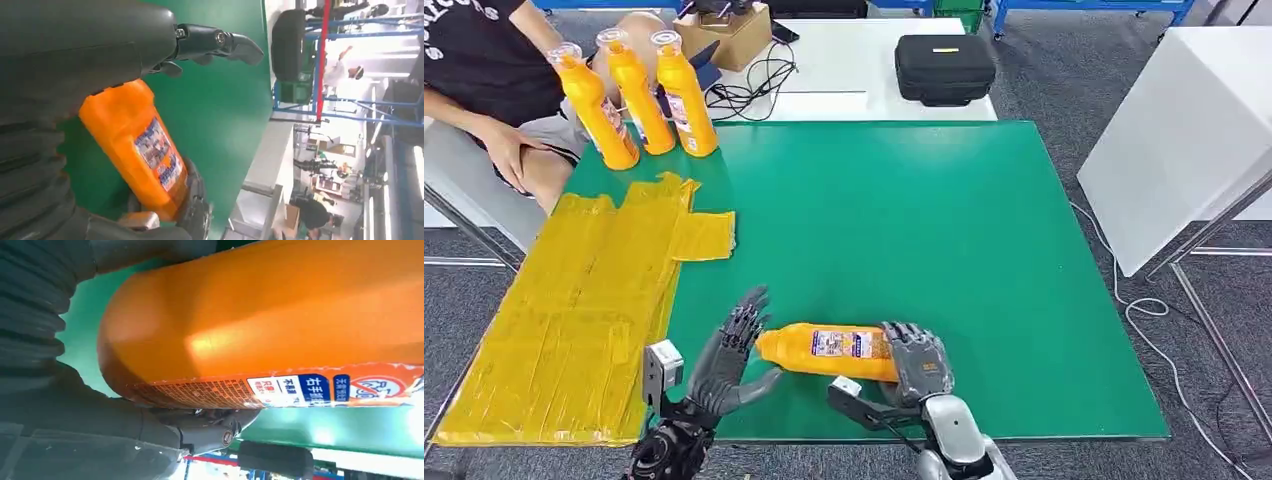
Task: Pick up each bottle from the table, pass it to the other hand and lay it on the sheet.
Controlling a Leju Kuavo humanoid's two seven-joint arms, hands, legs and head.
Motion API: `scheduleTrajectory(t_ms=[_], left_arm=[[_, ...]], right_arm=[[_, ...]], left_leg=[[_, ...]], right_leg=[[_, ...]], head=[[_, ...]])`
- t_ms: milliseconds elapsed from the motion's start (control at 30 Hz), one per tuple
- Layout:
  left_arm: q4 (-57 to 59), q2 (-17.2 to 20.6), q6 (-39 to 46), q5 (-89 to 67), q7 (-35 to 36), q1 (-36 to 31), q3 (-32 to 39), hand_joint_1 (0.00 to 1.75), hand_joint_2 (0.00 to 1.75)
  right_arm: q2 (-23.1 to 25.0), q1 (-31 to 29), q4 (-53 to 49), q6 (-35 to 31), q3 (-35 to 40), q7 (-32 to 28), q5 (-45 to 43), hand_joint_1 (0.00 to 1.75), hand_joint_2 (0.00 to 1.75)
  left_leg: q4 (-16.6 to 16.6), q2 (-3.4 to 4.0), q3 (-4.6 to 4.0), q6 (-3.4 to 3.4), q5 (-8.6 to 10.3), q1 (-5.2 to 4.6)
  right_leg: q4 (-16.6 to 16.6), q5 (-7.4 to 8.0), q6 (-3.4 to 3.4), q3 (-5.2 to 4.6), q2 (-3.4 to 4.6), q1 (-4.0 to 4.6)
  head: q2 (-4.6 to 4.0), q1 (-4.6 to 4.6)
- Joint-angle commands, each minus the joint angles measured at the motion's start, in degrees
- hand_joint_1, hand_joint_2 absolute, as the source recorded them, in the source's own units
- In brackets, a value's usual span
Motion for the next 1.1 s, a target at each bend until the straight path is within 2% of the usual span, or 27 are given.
scheduleTrajectory(t_ms=[33, 333, 467, 567, 700, 733, 867, 1100], left_arm=[[1.6, 1.3, 0.1, -0.5, -1.2, -0.2, -2.1, 0.00, 1.75], [1.5, 1.3, 0.1, -0.5, -1.2, -0.3, -2.2, 0.00, 1.75], [-0.6, 1.7, 1.3, -1.6, -1.0, 0.1, -3.2, 0.00, 1.75], [-8.7, 3.1, 7.3, -4.3, 2.6, 3.1, -3.5, 0.00, 1.75], [-18.3, 3.7, 9.0, -0.8, 5.5, 7.9, -1.7, 0.00, 1.75], [-19.9, 3.5, 9.4, 1.7, 8.7, 9.0, -1.0, 0.00, 1.75], [-23.4, 4.2, 11.7, 3.2, 9.3, 9.8, -3.7, 0.00, 1.75], [-22.0, 3.9, 13.8, 5.1, 10.5, 5.9, -9.5, 0.00, 1.75]], right_arm=[[-0.5, 2.0, 1.5, -3.1, -5.5, -1.8, -2.5, 1.75, 1.75], [-0.4, 2.1, 1.5, -3.1, -5.5, -1.8, -2.5, 1.75, 1.75], [-0.2, 4.3, -0.6, -9.9, -8.6, -3.4, -6.6, 1.75, 1.75], [0.5, 8.0, -4.5, -16.9, -12.5, -7.9, -14.8, 1.75, 1.75], [2.1, 9.3, -7.9, -19.8, -14.2, -14.3, -23.3, 1.75, 1.75], [2.5, 8.9, -8.1, -20.5, -14.4, -15.2, -24.7, 1.75, 1.75], [2.1, 7.7, -7.2, -21.8, -13.3, -15.2, -25.1, 1.75, 1.75], [3.4, 5.4, -7.5, -26.4, -11.4, -17.0, -24.8, 1.75, 1.75]], left_leg=[[-0.1, -0.09, 0.02, -0.05, -0.04, 0.06], [0.0, -0.04, 0.01, -0.03, 0.00, 0.01], [0.0, -0.08, -0.01, -0.02, 0.00, 0.01], [0.0, -0.13, -0.04, -0.03, -0.04, 0.04], [0.1, 0.13, -0.27, -0.06, -0.14, 0.04], [0.1, 0.18, -0.38, -0.05, -0.11, 0.04], [0.0, 0.08, -0.49, -0.05, -0.07, 0.02], [0.0, 0.02, -0.59, -0.04, -0.01, 0.02]], right_leg=[[-0.1, -0.04, 0.09, 0.10, -0.20, 0.05], [-0.1, -0.01, 0.04, 0.06, -0.10, 0.02], [-0.1, -0.02, 0.05, 0.05, -0.14, 0.02], [-0.1, -0.06, 0.06, 0.05, -0.21, 0.04], [0.1, -0.08, 0.05, -0.21, 0.06, 0.04], [0.0, -0.04, 0.04, -0.34, 0.13, 0.04], [0.0, -0.05, 0.03, -0.46, 0.02, 0.03], [0.0, -0.01, 0.05, -0.55, -0.04, 0.09]], head=[[0.00, 0.02], [0.00, 0.02], [0.00, 0.00], [0.00, 0.00], [0.00, 0.02], [0.00, 0.02], [0.00, 0.02], [0.00, 0.02]])
